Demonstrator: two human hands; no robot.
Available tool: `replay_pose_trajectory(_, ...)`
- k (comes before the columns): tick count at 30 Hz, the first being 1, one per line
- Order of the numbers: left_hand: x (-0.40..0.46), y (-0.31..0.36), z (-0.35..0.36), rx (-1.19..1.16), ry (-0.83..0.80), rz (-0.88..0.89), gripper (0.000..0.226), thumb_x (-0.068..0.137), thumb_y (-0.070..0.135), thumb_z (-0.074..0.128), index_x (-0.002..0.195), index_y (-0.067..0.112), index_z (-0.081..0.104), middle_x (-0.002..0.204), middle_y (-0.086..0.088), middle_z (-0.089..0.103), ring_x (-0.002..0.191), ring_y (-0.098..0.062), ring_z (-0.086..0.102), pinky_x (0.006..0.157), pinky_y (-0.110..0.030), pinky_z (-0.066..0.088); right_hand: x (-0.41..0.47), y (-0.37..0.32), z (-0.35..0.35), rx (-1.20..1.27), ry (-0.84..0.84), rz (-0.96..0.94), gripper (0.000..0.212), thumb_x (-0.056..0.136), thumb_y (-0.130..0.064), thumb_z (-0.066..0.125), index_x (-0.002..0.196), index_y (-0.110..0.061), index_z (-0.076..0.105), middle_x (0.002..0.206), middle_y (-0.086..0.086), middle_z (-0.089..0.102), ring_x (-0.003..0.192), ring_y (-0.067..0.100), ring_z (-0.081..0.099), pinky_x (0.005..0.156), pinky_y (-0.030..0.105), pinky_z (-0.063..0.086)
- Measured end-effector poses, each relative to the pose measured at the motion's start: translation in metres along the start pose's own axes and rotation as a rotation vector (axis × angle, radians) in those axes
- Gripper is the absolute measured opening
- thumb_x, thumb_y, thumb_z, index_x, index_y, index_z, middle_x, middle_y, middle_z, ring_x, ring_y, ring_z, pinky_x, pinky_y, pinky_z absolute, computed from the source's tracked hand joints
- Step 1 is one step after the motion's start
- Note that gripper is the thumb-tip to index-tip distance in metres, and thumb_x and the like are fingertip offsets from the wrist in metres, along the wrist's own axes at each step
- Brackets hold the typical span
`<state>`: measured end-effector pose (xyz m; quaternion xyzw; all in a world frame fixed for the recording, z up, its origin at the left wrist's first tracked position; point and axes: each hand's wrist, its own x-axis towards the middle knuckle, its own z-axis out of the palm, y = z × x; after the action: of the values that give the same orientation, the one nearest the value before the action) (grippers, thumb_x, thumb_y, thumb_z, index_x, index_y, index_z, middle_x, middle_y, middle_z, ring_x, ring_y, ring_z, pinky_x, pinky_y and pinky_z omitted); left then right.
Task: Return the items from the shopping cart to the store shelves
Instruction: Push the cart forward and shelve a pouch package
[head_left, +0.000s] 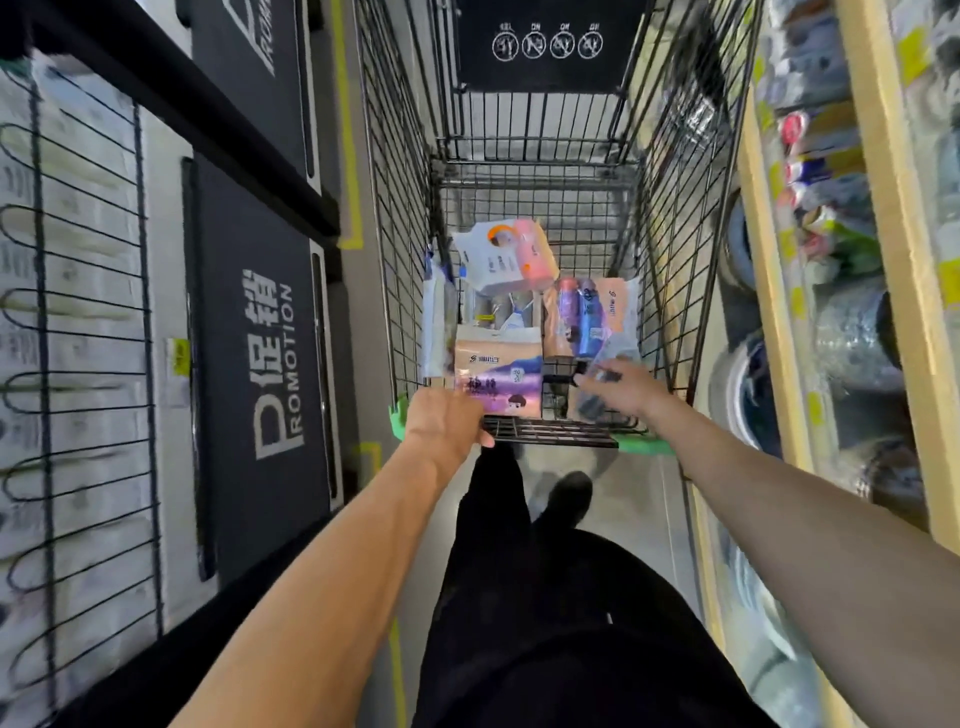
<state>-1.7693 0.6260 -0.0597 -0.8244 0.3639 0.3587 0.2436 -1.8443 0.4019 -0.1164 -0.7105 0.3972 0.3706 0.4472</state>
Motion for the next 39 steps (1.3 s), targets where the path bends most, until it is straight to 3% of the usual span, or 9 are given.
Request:
replay_pose_trajectory(4, -0.01, 0.023, 0.019, -0.018, -0.047, 0.011, 0.041, 0.092, 0.053, 0.054, 0.111, 0.019, 0.066, 0.107, 0.0, 0.07, 0.102, -0.021, 0.067, 0.076, -0.031, 0.049, -0.008, 0.031, 0.042, -0.076, 0.178, -0.033, 0.051, 0.088, -0.032, 0.069, 0.136, -0.024, 0.054, 0.13, 0.006, 0.059, 0.109, 0.029, 0.062, 0.087, 0.032, 0.049)
replay_pose_trajectory(7, -0.004, 0.037, 0.028, -0.046, -0.16, 0.055, 0.057, 0.088, 0.062, 0.052, 0.117, 0.015, 0.065, 0.11, -0.001, 0.069, 0.104, -0.023, 0.066, 0.076, -0.032, 0.048, -0.017, 0.05, 0.055, -0.141, 0.427, -0.07, 0.033, 0.088, -0.029, 0.069, 0.12, -0.023, 0.064, 0.111, 0.006, 0.068, 0.085, 0.023, 0.059, 0.063, 0.021, 0.037)
replay_pose_trajectory(13, 0.022, 0.051, 0.019, -0.348, -0.47, 0.18, 0.065, 0.086, 0.063, 0.056, 0.13, 0.015, 0.057, 0.136, -0.007, 0.056, 0.127, -0.032, 0.051, 0.105, -0.045, 0.043, -0.042, 0.077, 0.044, -0.087, 0.674, -0.09, 0.009, 0.087, -0.022, 0.069, 0.09, -0.018, 0.061, 0.113, 0.014, 0.062, 0.091, 0.035, 0.062, 0.068, 0.032, 0.044)
replay_pose_trajectory(15, 0.037, 0.053, 0.027, -0.603, -0.327, 0.139, 0.051, 0.088, 0.061, 0.055, 0.114, 0.018, 0.06, 0.122, -0.009, 0.059, 0.12, -0.03, 0.056, 0.102, -0.04, 0.044, -0.055, 0.081, 0.038, -0.055, 0.667, -0.121, 0.019, 0.087, -0.018, 0.07, 0.088, -0.012, 0.051, 0.101, 0.013, 0.058, 0.082, 0.032, 0.058, 0.056, 0.025, 0.033)
replay_pose_trajectory(17, 0.054, 0.055, 0.037, -0.699, -0.154, 0.051, 0.054, 0.087, 0.045, 0.067, 0.128, 0.013, 0.051, 0.127, -0.011, 0.056, 0.119, -0.029, 0.055, 0.101, -0.04, 0.043, -0.065, 0.085, 0.035, 0.046, 0.631, -0.101, 0.032, 0.085, -0.017, 0.073, 0.091, -0.01, 0.043, 0.082, 0.004, 0.05, 0.077, 0.028, 0.052, 0.052, 0.027, 0.027)
replay_pose_trajectory(24, 0.094, 0.057, 0.063, -0.367, -0.142, 0.016, 0.079, 0.09, 0.021, 0.064, 0.151, 0.002, 0.016, 0.147, -0.02, 0.036, 0.134, -0.033, 0.039, 0.115, -0.041, 0.03, -0.08, 0.093, 0.045, 0.337, 0.542, 0.0, 0.053, 0.079, -0.019, 0.08, 0.112, -0.015, 0.038, 0.094, -0.002, 0.053, 0.091, 0.026, 0.057, 0.077, 0.045, 0.05)
replay_pose_trajectory(28, 0.105, 0.054, 0.084, -0.185, -0.197, 0.11, 0.061, 0.091, 0.028, 0.065, 0.14, 0.003, 0.04, 0.134, -0.014, 0.053, 0.117, -0.027, 0.056, 0.103, -0.037, 0.047, -0.07, 0.113, 0.05, 0.299, 0.51, 0.042, 0.05, 0.08, -0.023, 0.079, 0.121, -0.014, 0.051, 0.107, 0.006, 0.061, 0.097, 0.029, 0.06, 0.08, 0.046, 0.052)
replay_pose_trajectory(34, 0.097, 0.066, 0.104, -0.341, -0.242, 0.137, 0.035, 0.085, 0.025, 0.068, 0.118, 0.015, 0.058, 0.117, -0.008, 0.057, 0.105, -0.024, 0.058, 0.091, -0.04, 0.054, -0.07, 0.124, 0.053, 0.366, 0.399, 0.127, 0.037, 0.081, -0.025, 0.078, 0.111, -0.01, 0.063, 0.108, 0.011, 0.068, 0.095, 0.031, 0.065, 0.069, 0.043, 0.056)
replay_pose_trajectory(39, 0.088, 0.06, 0.088, -0.661, -0.187, 0.089, 0.058, 0.075, 0.016, 0.075, 0.128, 0.024, 0.053, 0.121, -0.005, 0.06, 0.108, -0.025, 0.06, 0.092, -0.039, 0.05, -0.079, 0.11, 0.05, 0.726, 0.212, 0.071, 0.026, 0.088, -0.008, 0.07, 0.109, -0.022, 0.069, 0.107, -0.002, 0.073, 0.104, 0.023, 0.068, 0.091, 0.042, 0.054)
